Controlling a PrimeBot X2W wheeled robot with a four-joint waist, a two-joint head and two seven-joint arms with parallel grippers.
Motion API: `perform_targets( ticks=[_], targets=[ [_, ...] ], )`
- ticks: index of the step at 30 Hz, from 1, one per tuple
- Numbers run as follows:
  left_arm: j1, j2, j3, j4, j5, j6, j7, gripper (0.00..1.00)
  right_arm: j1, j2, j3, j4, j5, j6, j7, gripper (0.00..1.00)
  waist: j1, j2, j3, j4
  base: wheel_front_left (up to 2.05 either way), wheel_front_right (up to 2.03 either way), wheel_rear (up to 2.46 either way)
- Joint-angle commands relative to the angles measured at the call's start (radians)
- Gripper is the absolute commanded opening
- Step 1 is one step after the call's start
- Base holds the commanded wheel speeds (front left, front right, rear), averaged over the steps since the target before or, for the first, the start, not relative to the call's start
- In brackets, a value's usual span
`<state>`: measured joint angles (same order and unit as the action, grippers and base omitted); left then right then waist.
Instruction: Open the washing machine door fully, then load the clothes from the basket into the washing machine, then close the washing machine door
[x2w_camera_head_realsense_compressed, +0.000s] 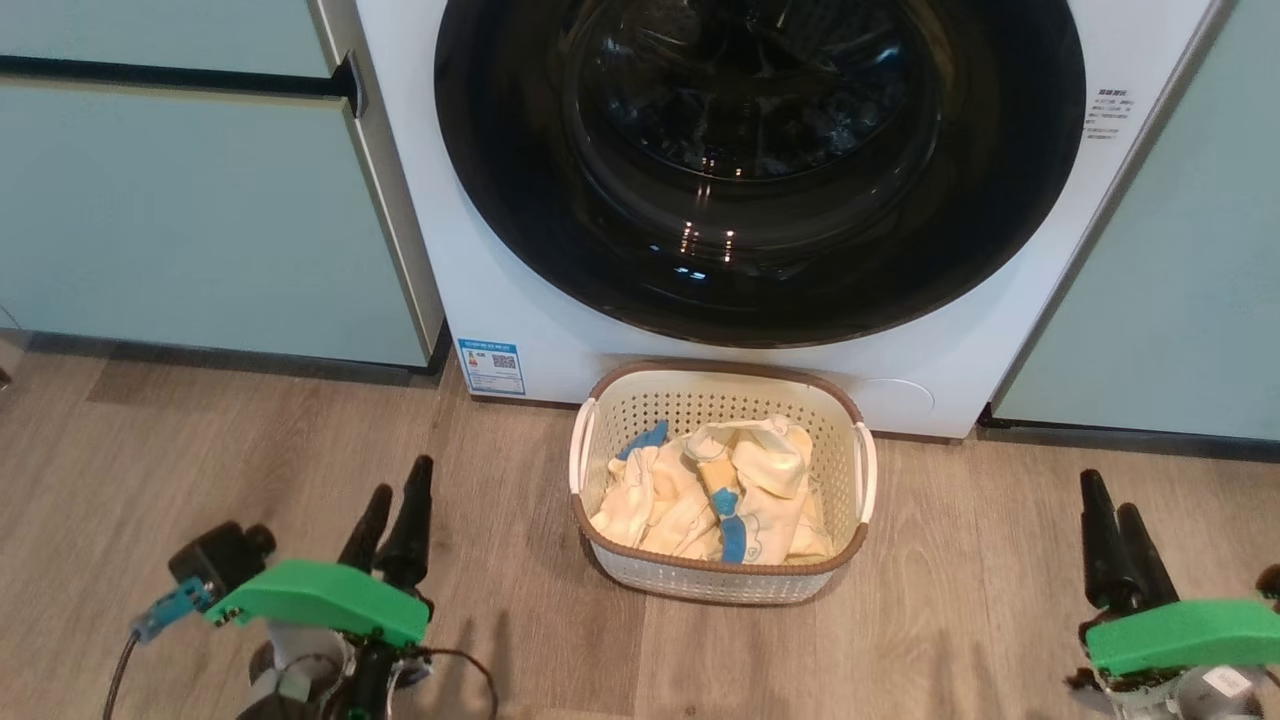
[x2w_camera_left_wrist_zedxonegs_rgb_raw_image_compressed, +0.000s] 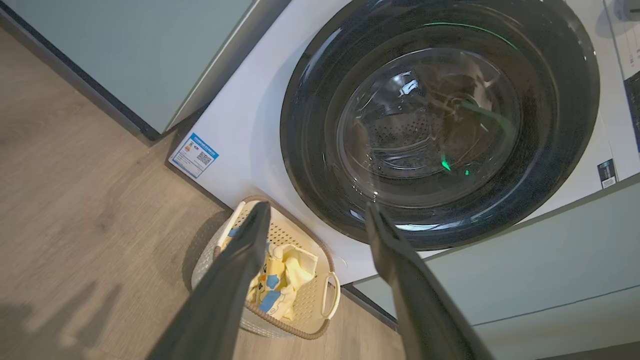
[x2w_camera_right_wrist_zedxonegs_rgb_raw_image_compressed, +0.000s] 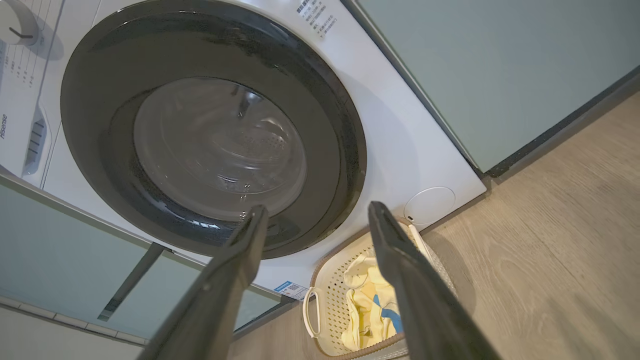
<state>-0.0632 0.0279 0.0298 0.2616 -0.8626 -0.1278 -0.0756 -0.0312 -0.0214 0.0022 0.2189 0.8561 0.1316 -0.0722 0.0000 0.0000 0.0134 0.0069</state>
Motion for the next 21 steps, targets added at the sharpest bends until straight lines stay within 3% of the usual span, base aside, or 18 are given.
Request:
perform_targets(
  ticks=[1,21],
  targets=[
    [-0.06,0.018,0.026,-0.031,0.039,-0.002,-0.015,1.0,-0.063,-0.016,0.016,-0.043,-0.04,-0.001,-0.018,1.0,0.0,0.0,0.0,0.0,0.0,0.0,0.0],
    [-0.103,0.018,0.028,-0.031,0.271,-0.002,-0.071,1.0,-0.09,-0.02,0.04,-0.08,-0.296,-0.001,-0.074,1.0,0.0,0.0,0.005,0.0,0.0,0.0,0.0]
  ],
)
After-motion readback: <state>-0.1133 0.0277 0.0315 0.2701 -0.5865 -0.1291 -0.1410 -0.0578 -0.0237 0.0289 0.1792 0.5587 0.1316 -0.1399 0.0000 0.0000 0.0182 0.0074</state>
